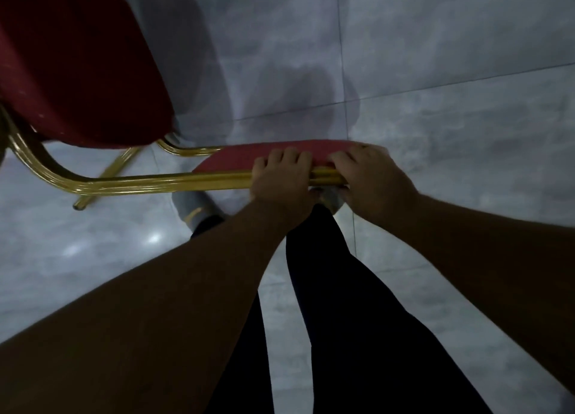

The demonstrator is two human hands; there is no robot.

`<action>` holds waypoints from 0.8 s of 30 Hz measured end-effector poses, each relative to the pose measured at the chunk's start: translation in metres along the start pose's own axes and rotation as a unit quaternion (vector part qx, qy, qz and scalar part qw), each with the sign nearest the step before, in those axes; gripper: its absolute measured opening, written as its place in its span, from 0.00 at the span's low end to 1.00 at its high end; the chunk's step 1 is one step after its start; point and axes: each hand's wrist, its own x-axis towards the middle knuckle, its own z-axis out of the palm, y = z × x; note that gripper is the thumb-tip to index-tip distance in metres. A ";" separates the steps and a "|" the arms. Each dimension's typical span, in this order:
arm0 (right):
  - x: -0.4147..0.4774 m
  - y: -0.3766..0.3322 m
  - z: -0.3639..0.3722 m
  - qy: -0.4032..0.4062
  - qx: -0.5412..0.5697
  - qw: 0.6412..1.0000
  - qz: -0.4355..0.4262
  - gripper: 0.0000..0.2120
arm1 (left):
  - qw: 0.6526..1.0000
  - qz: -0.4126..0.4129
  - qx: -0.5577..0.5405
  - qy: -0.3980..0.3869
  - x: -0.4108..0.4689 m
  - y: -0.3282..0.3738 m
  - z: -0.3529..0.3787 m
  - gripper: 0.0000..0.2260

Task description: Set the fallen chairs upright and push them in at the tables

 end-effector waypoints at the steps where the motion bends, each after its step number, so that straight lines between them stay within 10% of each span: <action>1: 0.002 0.001 0.003 0.021 0.008 1.000 -0.001 0.19 | 0.999 -0.008 0.007 0.031 0.000 0.000 0.006 0.23; 24: -0.062 -0.106 -0.082 0.197 0.014 0.980 0.026 0.16 | 0.952 0.101 -0.042 0.287 -0.090 -0.017 -0.053 0.16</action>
